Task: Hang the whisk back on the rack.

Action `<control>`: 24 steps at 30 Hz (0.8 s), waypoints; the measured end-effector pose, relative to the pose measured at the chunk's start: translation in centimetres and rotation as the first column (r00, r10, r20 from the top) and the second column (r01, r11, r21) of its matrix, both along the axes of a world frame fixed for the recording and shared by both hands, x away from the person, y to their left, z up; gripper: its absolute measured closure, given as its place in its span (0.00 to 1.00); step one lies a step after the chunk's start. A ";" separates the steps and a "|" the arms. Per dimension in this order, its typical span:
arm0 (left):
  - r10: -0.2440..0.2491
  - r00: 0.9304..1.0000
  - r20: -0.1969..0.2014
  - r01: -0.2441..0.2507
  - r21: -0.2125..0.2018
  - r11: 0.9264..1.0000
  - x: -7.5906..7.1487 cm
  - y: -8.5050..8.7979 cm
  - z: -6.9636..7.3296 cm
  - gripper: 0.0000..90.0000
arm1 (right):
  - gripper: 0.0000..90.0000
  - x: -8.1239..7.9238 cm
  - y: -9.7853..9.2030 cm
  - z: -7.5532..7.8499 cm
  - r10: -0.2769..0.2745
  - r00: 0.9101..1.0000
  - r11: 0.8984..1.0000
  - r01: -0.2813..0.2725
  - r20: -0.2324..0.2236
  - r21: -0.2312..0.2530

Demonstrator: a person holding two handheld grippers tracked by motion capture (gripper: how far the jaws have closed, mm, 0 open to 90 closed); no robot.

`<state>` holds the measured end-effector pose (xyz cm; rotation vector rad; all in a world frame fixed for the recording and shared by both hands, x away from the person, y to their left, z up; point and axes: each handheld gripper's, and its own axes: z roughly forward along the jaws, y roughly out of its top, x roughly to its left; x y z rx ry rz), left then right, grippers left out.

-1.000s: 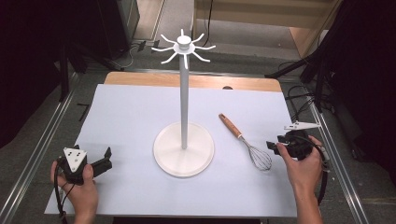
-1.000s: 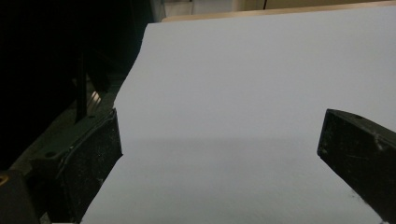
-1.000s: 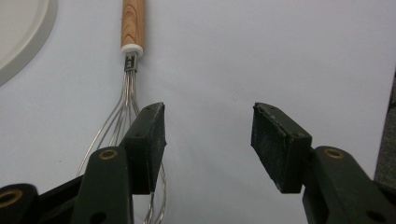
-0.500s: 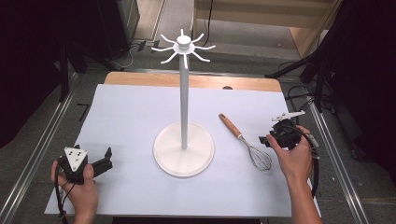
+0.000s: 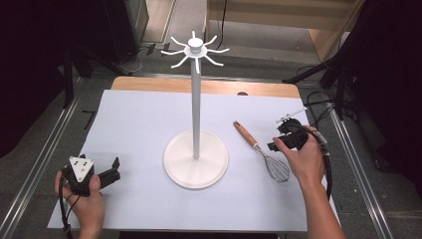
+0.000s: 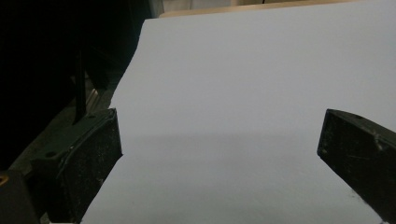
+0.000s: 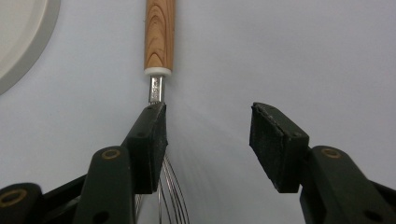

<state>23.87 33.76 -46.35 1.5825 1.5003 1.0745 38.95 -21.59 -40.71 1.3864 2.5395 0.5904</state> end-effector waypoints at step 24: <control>0.000 1.000 0.002 0.000 -0.001 1.000 0.0 0.0 0.0 0.00 | 0.60 3.4 4.2 -0.4 0.068 0.991 0.992 -0.079 -0.112 -0.098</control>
